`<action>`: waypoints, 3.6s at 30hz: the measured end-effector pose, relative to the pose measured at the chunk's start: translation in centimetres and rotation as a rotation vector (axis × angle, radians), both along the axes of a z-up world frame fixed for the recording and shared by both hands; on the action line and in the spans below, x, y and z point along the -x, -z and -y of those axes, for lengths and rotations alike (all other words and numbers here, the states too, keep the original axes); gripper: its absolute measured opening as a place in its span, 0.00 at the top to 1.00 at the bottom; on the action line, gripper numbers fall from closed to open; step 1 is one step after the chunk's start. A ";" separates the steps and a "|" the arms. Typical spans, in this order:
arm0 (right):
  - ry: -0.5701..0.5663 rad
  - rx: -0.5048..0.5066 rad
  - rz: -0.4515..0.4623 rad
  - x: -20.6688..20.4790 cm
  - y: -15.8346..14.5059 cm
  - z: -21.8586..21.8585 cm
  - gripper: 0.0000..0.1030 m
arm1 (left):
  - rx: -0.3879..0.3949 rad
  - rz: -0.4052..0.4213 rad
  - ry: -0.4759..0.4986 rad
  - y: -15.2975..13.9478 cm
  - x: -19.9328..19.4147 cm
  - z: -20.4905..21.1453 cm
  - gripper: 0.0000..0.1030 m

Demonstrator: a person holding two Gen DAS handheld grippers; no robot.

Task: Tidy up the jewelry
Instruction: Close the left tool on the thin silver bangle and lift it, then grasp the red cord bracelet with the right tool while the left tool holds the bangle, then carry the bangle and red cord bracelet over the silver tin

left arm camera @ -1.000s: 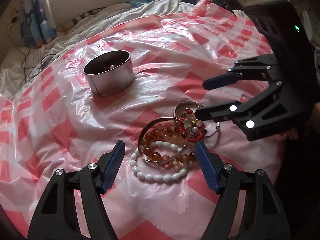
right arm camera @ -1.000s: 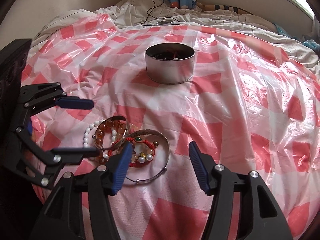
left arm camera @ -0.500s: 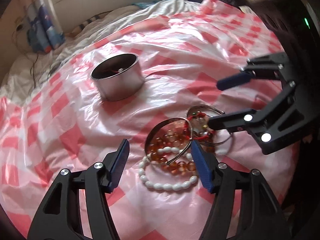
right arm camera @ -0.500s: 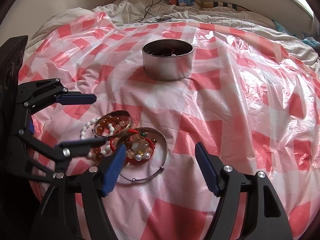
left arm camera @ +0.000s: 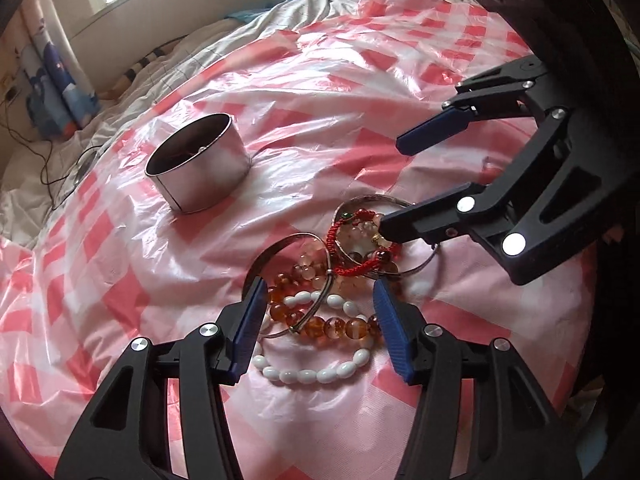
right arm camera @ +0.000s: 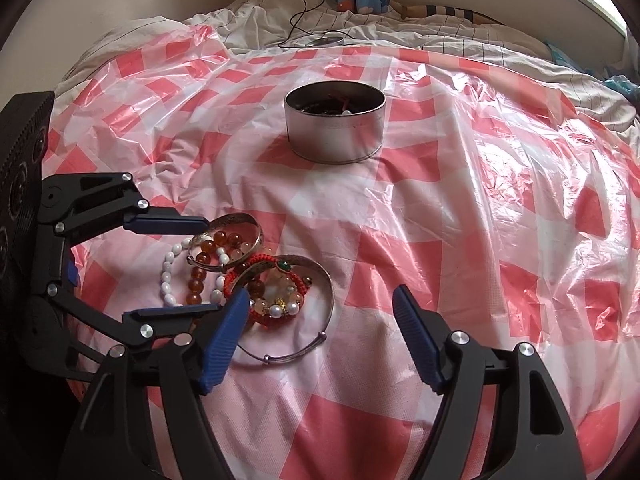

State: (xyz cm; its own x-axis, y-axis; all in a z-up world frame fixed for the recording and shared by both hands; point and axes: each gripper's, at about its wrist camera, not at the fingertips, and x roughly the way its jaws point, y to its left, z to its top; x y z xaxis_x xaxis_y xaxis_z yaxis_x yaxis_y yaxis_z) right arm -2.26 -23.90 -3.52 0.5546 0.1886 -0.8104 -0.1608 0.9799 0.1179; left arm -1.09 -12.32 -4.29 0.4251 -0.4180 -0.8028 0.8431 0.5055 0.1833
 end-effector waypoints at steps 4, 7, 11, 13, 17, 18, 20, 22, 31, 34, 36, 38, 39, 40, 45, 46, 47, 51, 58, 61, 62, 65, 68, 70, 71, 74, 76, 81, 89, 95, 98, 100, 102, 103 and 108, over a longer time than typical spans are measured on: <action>-0.006 0.000 0.004 0.0 0.0 0.0 0.30 | -0.039 0.021 -0.038 0.4 -0.7 0.3 0.74; -0.004 -0.001 0.003 0.0 0.0 0.0 0.29 | -0.045 0.049 -0.071 0.2 -1.1 0.4 0.96; -0.003 -0.006 0.010 0.1 -0.2 0.0 0.28 | 0.073 -0.024 -0.161 -1.1 -3.0 -1.3 0.97; -0.019 -0.013 0.017 0.2 -0.3 -0.2 0.28 | 0.143 -0.073 -0.217 -1.7 -4.2 -2.7 0.97; -0.113 0.003 0.045 0.8 -0.7 -2.1 0.28 | 0.267 -0.188 -0.345 -2.0 -6.7 -5.7 0.97; -0.140 0.008 0.048 0.9 -0.7 -2.7 0.28 | 0.293 -0.215 -0.372 -1.9 -7.1 -6.3 0.97; -0.174 0.034 0.062 1.1 -0.8 -3.6 0.28 | 0.327 -0.250 -0.412 -1.7 -7.7 -7.2 0.97; -0.180 0.042 0.072 1.2 -0.7 -4.1 0.29 | 0.336 -0.263 -0.426 -1.6 -8.0 -7.4 0.97; -0.221 0.107 0.033 0.6 0.7 -5.6 0.53 | 0.328 -0.276 -0.454 -1.2 -8.5 -7.7 0.96; -0.222 0.112 0.033 0.3 0.9 -5.8 0.64 | 0.323 -0.274 -0.453 -1.2 -8.4 -7.7 0.96; -0.202 0.109 0.028 0.2 0.9 -5.4 0.77 | 0.322 -0.275 -0.454 -1.1 -8.4 -7.7 0.96; -0.188 0.061 0.028 0.1 0.6 -4.7 0.88 | 0.323 -0.279 -0.456 -1.1 -8.5 -7.7 0.96; -0.173 0.034 0.027 0.0 0.5 -4.2 0.90 | 0.322 -0.279 -0.458 -1.1 -8.5 -7.6 0.96; -0.159 0.002 0.022 -0.1 0.3 -3.7 0.90 | 0.322 -0.280 -0.459 -1.0 -8.5 -7.6 0.96; -0.066 -0.192 0.019 -0.8 -0.6 -0.1 0.92 | 0.325 -0.285 -0.466 -1.0 -8.7 -7.9 0.96; -0.051 -0.224 0.024 -0.8 -0.8 0.4 0.92 | 0.327 -0.285 -0.469 -1.0 -8.7 -7.9 0.96; -0.038 -0.264 0.028 -0.8 -1.0 1.0 0.92 | 0.329 -0.286 -0.470 -1.0 -8.8 -8.0 0.96; 0.017 -0.424 0.041 -0.7 -1.4 3.5 0.92 | 0.331 -0.287 -0.472 -1.0 -8.8 -8.0 0.96; 0.066 -0.504 0.057 -0.7 -1.8 5.4 0.92 | 0.334 -0.286 -0.474 -1.1 -8.8 -8.1 0.96; 0.039 -0.462 -0.008 -1.3 -1.1 4.3 0.72 | 0.331 -0.287 -0.474 -1.1 -8.8 -8.1 0.96; 0.033 -0.420 -0.018 -1.4 -0.9 3.7 0.47 | 0.331 -0.287 -0.476 -1.0 -8.8 -8.2 0.96; -0.020 -0.300 0.001 -1.2 -1.0 1.8 0.41 | 0.329 -0.290 -0.477 -0.9 -8.9 -8.3 0.96; -0.041 -0.194 -0.007 -1.2 -0.4 0.5 0.41 | 0.329 -0.291 -0.476 -0.9 -8.9 -8.3 0.96; -0.059 -0.141 -0.014 -1.2 0.1 -0.2 0.47 | 0.325 -0.290 -0.474 -0.8 -8.9 -8.2 0.96; -0.070 -0.119 -0.016 -1.2 0.3 -0.5 0.56 | 0.324 -0.290 -0.473 -0.8 -8.9 -8.2 0.96; -0.098 -0.074 -0.018 -1.2 0.8 -1.4 0.74 | 0.321 -0.294 -0.472 -0.6 -8.9 -8.2 0.96; -0.102 -0.052 -0.023 -1.2 0.9 -1.6 0.92 | 0.317 -0.295 -0.474 -0.6 -8.9 -8.1 0.96; -0.102 -0.172 -0.015 -1.0 0.3 -0.7 0.92 | 0.315 -0.300 -0.486 -0.4 -9.1 -8.3 0.96; -0.020 -0.472 0.052 -0.8 -1.6 3.6 0.92 | 0.329 -0.290 -0.495 -0.8 -9.1 -8.6 0.96; 0.013 -0.606 0.091 -0.5 -2.4 5.6 0.92 | 0.375 -0.279 -0.507 -1.6 -9.1 -9.3 0.96; 0.019 -0.626 0.104 -0.5 -2.7 6.0 0.92 | 0.401 -0.278 -0.503 -1.9 -9.1 -9.5 0.96; 0.022 -0.633 0.109 -0.6 -2.8 6.1 0.92 | 0.413 -0.271 -0.496 -2.2 -9.0 -9.4 0.96; 0.024 -0.634 0.116 -0.5 -2.9 6.2 0.92 | 0.424 -0.256 -0.482 -2.7 -8.8 -9.2 0.96; 0.025 -0.636 0.120 -0.5 -3.0 6.3 0.92 | 0.430 -0.245 -0.473 -2.9 -8.6 -9.0 0.96; 0.047 -0.658 0.148 -0.8 -3.1 7.0 0.92 | 0.464 -0.208 -0.434 -4.0 -8.5 -7.8 0.96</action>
